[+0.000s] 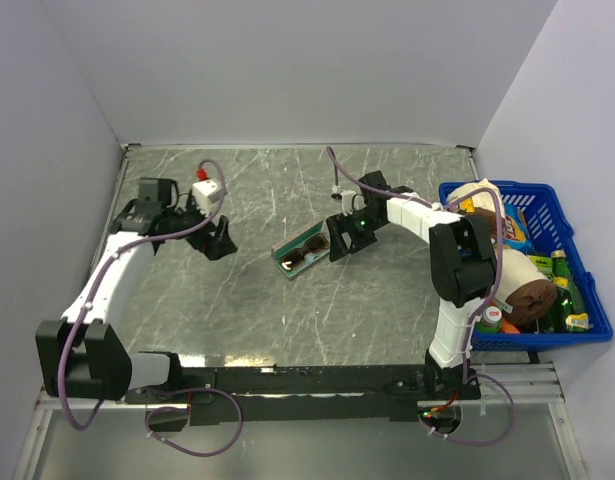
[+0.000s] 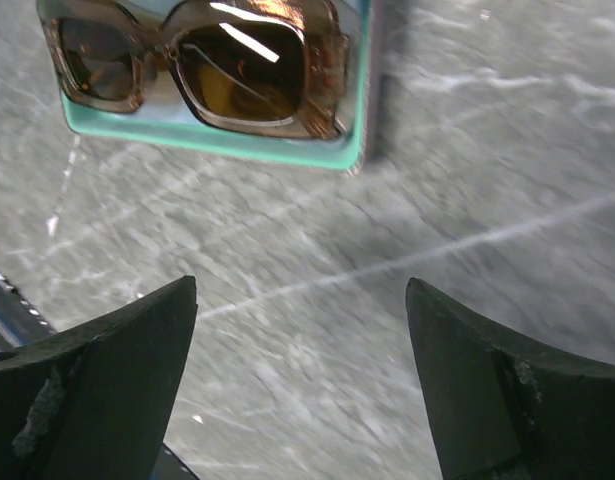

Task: Organize the sunglasses
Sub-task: Rotate the case with sunglasses to the center of the board.

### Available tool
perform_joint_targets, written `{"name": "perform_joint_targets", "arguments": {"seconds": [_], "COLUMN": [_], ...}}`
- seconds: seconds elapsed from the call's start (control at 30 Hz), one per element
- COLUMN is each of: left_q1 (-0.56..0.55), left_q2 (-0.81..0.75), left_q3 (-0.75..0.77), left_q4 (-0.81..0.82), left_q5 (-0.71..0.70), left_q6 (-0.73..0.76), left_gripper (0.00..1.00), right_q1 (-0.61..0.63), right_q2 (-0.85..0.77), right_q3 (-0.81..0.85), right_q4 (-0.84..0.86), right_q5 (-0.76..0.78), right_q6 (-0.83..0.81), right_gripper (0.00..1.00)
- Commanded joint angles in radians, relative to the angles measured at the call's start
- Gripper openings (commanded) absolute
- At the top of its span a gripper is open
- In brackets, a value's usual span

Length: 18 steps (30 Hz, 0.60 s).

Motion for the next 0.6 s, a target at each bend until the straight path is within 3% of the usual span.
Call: {"name": "perform_joint_targets", "arguments": {"seconds": [0.0,0.23,0.57], "left_q1": [-0.093,-0.171,-0.244], "left_q2": [0.095,0.268,0.492], "left_q3": [0.094,0.220,0.404], "left_q4": [0.095,0.123,0.043], "left_q5": [0.018,0.077,0.152], "left_q6": [-0.047,-0.076,-0.073], "left_gripper": [0.97,0.96,0.97], "right_q1": [0.001,-0.002,-0.018], "right_q2": [0.052,0.089,0.129], "right_q3": [0.028,0.020,0.034], "right_q4": [0.033,0.047,0.061], "right_q5": [-0.094,-0.132,-0.186], "right_q6": [0.056,0.087,0.124], "right_gripper": [0.89,0.81,0.68]}}
